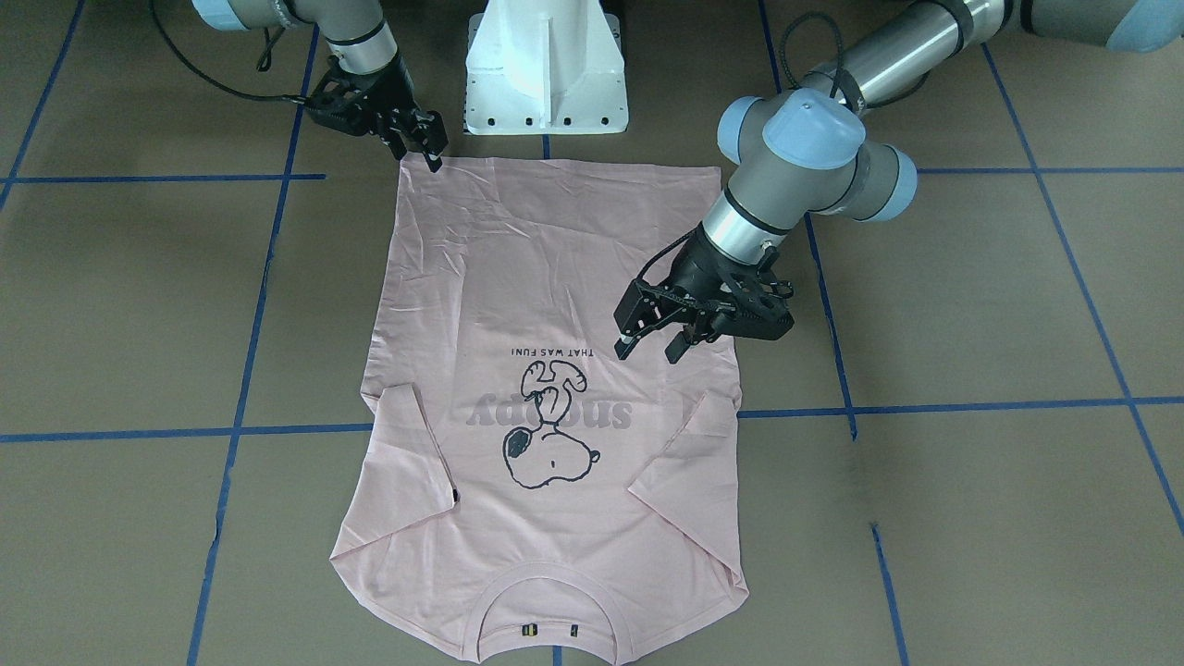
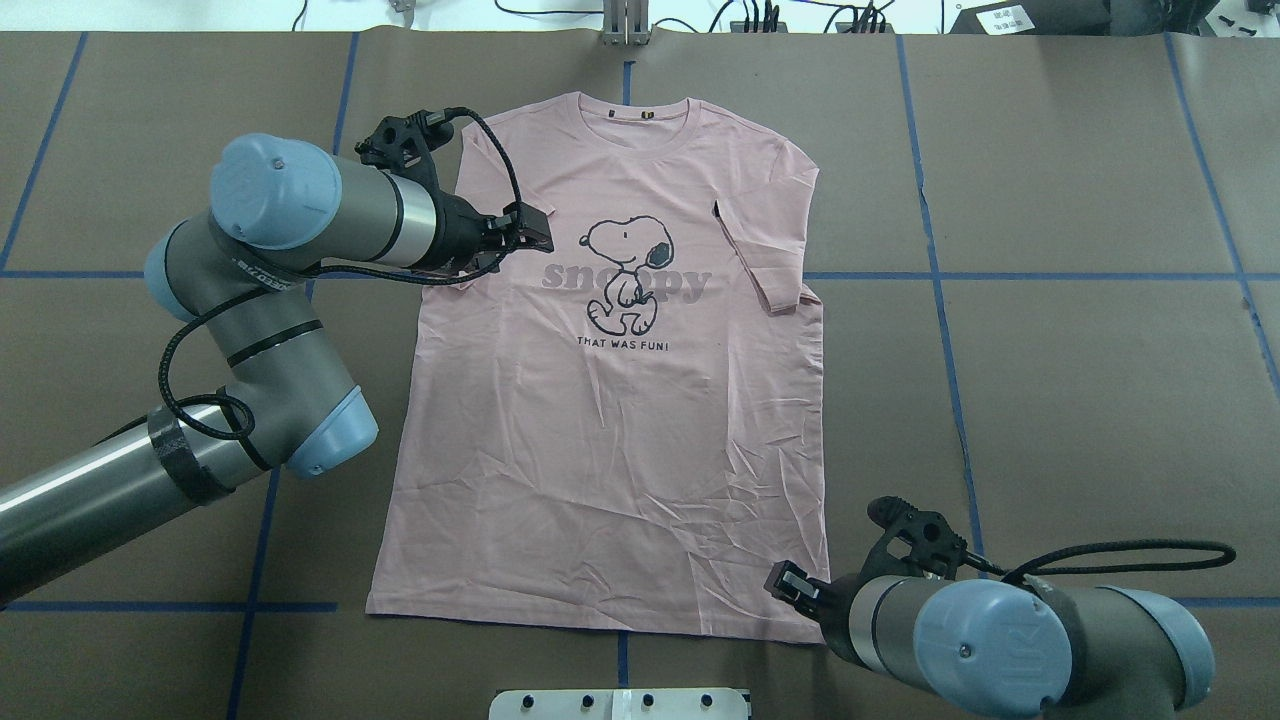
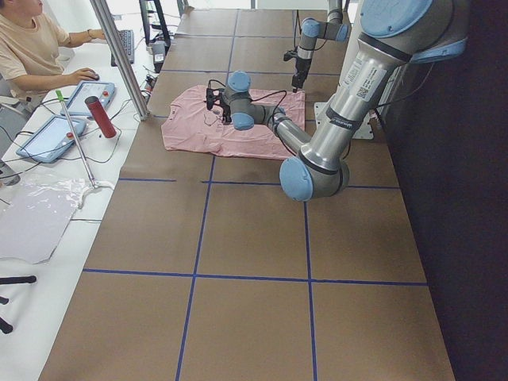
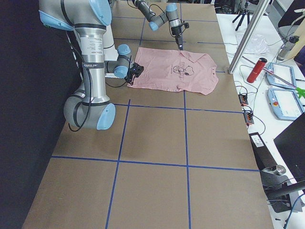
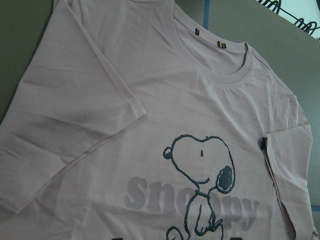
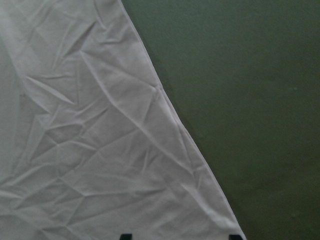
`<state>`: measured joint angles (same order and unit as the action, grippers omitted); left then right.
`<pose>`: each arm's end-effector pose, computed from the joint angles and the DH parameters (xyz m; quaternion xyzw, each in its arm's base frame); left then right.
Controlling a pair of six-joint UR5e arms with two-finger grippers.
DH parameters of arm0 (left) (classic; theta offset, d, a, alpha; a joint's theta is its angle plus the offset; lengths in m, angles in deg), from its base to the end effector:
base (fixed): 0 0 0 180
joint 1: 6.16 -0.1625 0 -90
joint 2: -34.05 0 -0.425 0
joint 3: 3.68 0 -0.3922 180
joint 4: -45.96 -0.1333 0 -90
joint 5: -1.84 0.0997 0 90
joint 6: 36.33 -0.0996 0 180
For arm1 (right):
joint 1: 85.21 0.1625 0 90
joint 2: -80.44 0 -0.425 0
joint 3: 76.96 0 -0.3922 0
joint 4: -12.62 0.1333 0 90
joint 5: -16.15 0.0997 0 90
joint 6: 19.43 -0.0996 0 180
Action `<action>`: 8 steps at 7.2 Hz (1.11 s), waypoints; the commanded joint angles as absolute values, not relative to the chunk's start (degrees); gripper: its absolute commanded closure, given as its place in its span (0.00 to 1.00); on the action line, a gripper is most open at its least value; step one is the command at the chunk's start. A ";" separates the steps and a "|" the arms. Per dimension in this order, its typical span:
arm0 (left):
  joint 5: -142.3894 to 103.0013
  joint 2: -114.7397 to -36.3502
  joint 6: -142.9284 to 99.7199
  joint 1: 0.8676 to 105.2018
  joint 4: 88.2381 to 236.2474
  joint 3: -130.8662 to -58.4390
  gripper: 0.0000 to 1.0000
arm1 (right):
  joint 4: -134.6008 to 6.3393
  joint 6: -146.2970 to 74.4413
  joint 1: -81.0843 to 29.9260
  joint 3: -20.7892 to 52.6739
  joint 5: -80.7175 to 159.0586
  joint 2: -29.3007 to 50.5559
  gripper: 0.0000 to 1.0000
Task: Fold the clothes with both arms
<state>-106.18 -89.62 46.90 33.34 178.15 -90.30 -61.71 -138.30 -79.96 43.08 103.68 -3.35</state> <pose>0.4708 -0.5209 0.2518 0.1133 0.5865 -0.1356 0.7904 -0.4874 -0.1830 0.3360 -0.0706 -0.4323 0.2727 0.8566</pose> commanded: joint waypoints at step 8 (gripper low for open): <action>-106.18 -89.79 47.07 33.30 178.15 -90.34 0.21 | -62.71 -143.00 -84.15 42.83 98.41 -5.61 0.41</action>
